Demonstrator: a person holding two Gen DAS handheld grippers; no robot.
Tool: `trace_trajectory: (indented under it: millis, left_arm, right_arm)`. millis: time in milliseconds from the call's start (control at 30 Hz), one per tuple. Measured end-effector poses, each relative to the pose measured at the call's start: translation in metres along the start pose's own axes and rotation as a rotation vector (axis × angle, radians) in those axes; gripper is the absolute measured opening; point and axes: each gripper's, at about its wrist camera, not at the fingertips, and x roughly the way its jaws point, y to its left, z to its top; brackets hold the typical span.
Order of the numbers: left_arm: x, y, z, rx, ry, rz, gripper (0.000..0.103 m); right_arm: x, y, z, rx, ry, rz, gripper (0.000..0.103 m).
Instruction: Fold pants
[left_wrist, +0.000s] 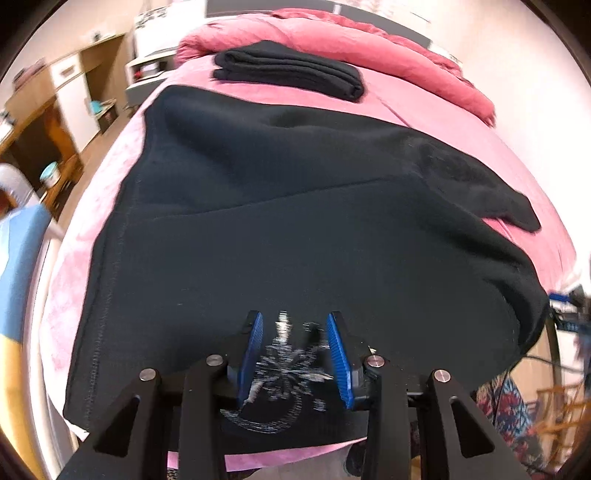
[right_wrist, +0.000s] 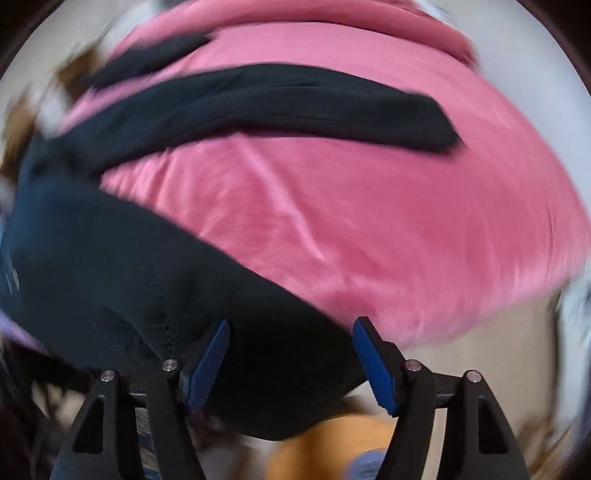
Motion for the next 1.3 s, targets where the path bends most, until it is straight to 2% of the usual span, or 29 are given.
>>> trace_trajectory:
  millis: [67, 200, 267, 467, 533, 800, 967, 1100, 1167, 1233, 1267, 1300]
  left_arm:
    - [-0.001, -0.009, 0.0, 0.033, -0.006, -0.014, 0.037]
    - [-0.001, -0.022, 0.0, 0.057, -0.016, -0.008, 0.042]
    - [-0.001, -0.024, 0.0, 0.06, -0.017, -0.002, 0.042]
    - [-0.002, -0.027, 0.0, 0.066, -0.017, 0.017, 0.042]
    - [-0.002, -0.027, 0.0, 0.063, -0.022, 0.02, 0.042]
    - [-0.003, -0.013, -0.006, 0.041, -0.03, 0.014, 0.042]
    - [0.004, -0.001, -0.008, 0.027, -0.012, 0.037, 0.043]
    - [0.012, 0.015, -0.014, -0.003, 0.019, 0.089, 0.043]
    - [0.015, 0.025, -0.016, -0.021, 0.036, 0.13, 0.043]
    - [0.014, 0.036, -0.019, -0.037, 0.042, 0.166, 0.043]
    - [0.013, 0.042, -0.02, -0.043, 0.043, 0.173, 0.046]
    - [0.013, 0.046, -0.021, -0.049, 0.043, 0.184, 0.05]
  right_arm:
    - [0.011, 0.001, 0.008, -0.085, 0.07, 0.037, 0.073]
    - [0.028, -0.003, 0.02, -0.123, 0.157, 0.102, 0.071]
    - [0.029, -0.001, 0.022, -0.141, 0.164, 0.126, 0.049]
    - [0.024, 0.019, 0.015, -0.164, 0.15, 0.085, 0.015]
    - [0.017, 0.025, 0.01, -0.168, 0.147, 0.054, 0.013]
    - [-0.034, 0.054, 0.02, -0.251, 0.137, -0.141, 0.011]
    - [-0.062, 0.075, 0.062, -0.353, 0.115, -0.27, 0.011]
    - [-0.048, 0.079, 0.108, -0.432, 0.129, -0.382, 0.011]
    - [-0.025, 0.082, 0.126, -0.434, 0.16, -0.417, 0.017]
    - [-0.012, 0.079, 0.137, -0.392, 0.143, -0.457, 0.022]
    - [-0.005, 0.076, 0.145, -0.332, 0.134, -0.437, 0.032]
    - [-0.008, 0.066, 0.152, -0.21, 0.122, -0.35, 0.039]
